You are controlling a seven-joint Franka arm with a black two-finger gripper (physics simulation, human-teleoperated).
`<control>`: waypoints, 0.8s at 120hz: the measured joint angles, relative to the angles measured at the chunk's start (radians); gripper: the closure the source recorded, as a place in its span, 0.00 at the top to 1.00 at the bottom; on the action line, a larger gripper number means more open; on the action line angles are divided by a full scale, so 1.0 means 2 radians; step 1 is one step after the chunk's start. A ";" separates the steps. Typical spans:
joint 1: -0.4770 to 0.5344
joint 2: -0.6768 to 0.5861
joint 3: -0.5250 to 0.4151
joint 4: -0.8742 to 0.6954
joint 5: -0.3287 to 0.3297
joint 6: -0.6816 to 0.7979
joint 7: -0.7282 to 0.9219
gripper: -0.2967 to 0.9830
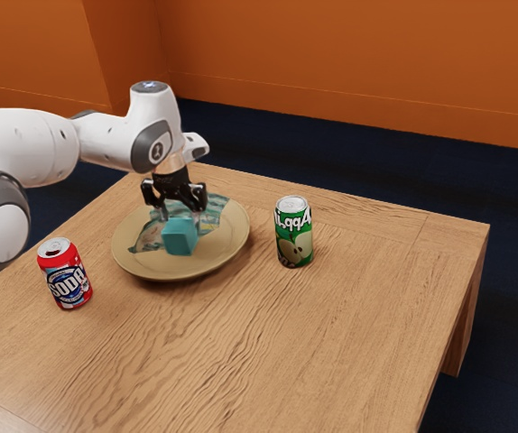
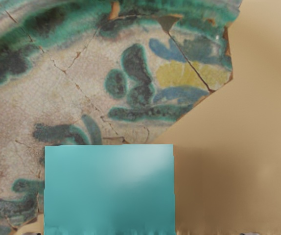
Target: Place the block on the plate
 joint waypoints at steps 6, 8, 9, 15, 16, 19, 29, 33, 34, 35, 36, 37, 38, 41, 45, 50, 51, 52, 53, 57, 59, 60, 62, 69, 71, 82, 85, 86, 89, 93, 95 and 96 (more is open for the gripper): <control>0.000 -0.003 0.000 -0.002 -0.005 0.000 0.005 0.67; 0.000 -0.005 0.000 -0.003 -0.007 0.000 0.007 0.68; 0.000 -0.006 0.000 -0.003 -0.007 0.000 0.008 0.68; 0.000 -0.011 0.000 -0.004 -0.010 0.000 0.012 0.70; 0.000 -0.012 0.000 -0.005 -0.010 0.000 0.013 0.70; 0.000 -0.015 0.000 -0.005 -0.011 -0.001 0.015 0.71; -0.001 -0.041 0.000 -0.025 -0.014 -0.003 0.022 0.73; -0.003 -0.060 0.000 -0.039 -0.014 -0.004 0.025 0.73; -0.004 -0.065 0.000 -0.042 -0.014 -0.005 0.025 0.73; -0.005 -0.069 0.000 -0.045 -0.014 -0.005 0.026 0.74; -0.006 -0.074 0.000 -0.048 -0.014 -0.006 0.026 0.74; -0.007 -0.078 0.000 -0.052 -0.014 -0.006 0.027 0.74; -0.008 -0.083 0.000 -0.055 -0.015 -0.007 0.028 0.74; -0.012 -0.095 0.000 -0.065 -0.015 -0.008 0.029 0.74; -0.019 -0.112 0.000 -0.075 -0.015 -0.012 0.031 0.75; -0.027 -0.134 0.000 -0.087 -0.014 -0.020 0.033 0.75; -0.028 -0.140 0.000 -0.090 -0.014 -0.022 0.034 0.75; -0.029 -0.145 0.000 -0.093 -0.014 -0.024 0.034 0.75; -0.031 -0.150 0.000 -0.097 -0.014 -0.025 0.035 0.75; -0.035 -0.172 0.000 -0.111 -0.013 -0.031 0.036 0.75; -0.038 -0.181 0.000 -0.118 -0.012 -0.034 0.037 0.76; -0.039 -0.185 0.000 -0.121 -0.012 -0.035 0.037 0.76; -0.040 -0.194 0.000 -0.127 -0.011 -0.037 0.038 0.76; -0.045 -0.218 0.000 -0.138 -0.009 -0.048 0.040 0.76; -0.045 -0.224 0.000 -0.139 -0.009 -0.052 0.041 0.76; -0.048 -0.254 0.000 -0.144 0.004 -0.076 0.044 0.76; -0.048 -0.261 0.000 -0.146 0.007 -0.083 0.045 0.76; -0.049 -0.263 0.000 -0.146 0.008 -0.085 0.046 0.76; -0.049 -0.270 0.000 -0.149 0.010 -0.091 0.046 0.76; -0.050 -0.278 0.000 -0.152 0.013 -0.099 0.047 0.76; -0.050 -0.281 0.000 -0.154 0.015 -0.102 0.048 0.76; -0.050 -0.283 0.000 -0.154 0.015 -0.104 0.048 0.77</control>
